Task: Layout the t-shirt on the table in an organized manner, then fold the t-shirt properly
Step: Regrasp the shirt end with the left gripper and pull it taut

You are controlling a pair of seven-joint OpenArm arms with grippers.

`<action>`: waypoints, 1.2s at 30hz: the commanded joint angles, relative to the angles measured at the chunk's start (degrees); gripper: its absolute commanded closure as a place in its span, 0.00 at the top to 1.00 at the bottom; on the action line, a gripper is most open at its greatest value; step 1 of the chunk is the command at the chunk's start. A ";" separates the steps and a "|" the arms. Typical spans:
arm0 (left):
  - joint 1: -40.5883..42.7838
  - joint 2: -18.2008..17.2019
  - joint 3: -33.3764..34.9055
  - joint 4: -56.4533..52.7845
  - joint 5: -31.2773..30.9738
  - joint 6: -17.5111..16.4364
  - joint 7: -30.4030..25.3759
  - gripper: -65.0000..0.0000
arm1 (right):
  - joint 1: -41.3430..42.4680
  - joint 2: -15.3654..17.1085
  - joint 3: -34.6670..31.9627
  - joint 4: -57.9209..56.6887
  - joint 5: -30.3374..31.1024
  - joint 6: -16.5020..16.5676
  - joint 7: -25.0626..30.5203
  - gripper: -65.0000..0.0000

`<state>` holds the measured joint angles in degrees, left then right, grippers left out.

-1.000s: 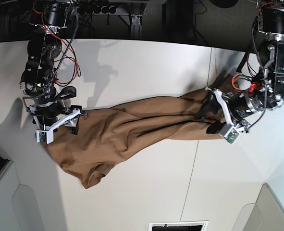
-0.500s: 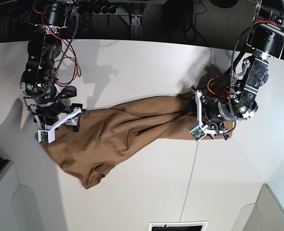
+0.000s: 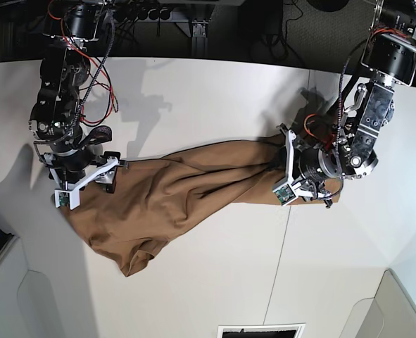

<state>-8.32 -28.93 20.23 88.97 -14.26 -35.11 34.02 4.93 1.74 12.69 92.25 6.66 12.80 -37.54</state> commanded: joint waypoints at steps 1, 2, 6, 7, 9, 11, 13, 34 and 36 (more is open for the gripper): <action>-1.18 -0.63 -0.52 0.83 -0.57 -0.11 -0.90 0.40 | 1.05 0.13 0.04 1.07 0.44 0.04 1.49 0.60; -1.18 -0.63 -0.52 0.83 -0.76 -0.11 -0.83 0.40 | 1.05 0.13 0.04 1.07 0.44 0.04 1.49 0.60; -1.03 -0.59 -0.52 0.83 -3.69 -0.15 -0.83 0.47 | 1.07 0.13 0.04 1.07 0.46 0.04 1.51 0.60; -1.03 -0.57 -0.50 0.83 -4.20 -0.28 -0.83 0.49 | 1.07 0.11 0.04 1.07 0.46 0.04 1.51 0.60; -1.03 -0.55 -0.50 0.81 -4.39 -0.26 -1.03 0.49 | 1.07 0.11 0.04 1.07 0.48 0.04 1.51 0.60; -1.03 -0.50 -0.50 0.57 -4.33 -0.28 -1.03 0.49 | 1.07 0.11 0.04 1.07 0.46 0.04 1.51 0.60; -1.03 -0.20 -0.31 0.00 -3.10 -0.24 -1.64 0.49 | 1.07 0.13 0.04 1.07 0.46 0.04 1.51 0.60; -4.70 -2.36 -0.26 7.80 -1.79 1.92 -1.09 0.00 | 1.07 0.00 0.04 1.07 0.46 0.04 1.51 0.60; -5.88 -2.38 -0.26 7.80 -1.79 1.92 -1.14 0.00 | 1.05 0.00 0.04 1.07 0.44 0.04 1.49 0.60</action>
<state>-12.32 -30.63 20.53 95.83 -15.68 -33.45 34.11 4.93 1.72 12.69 92.25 6.63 12.80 -37.54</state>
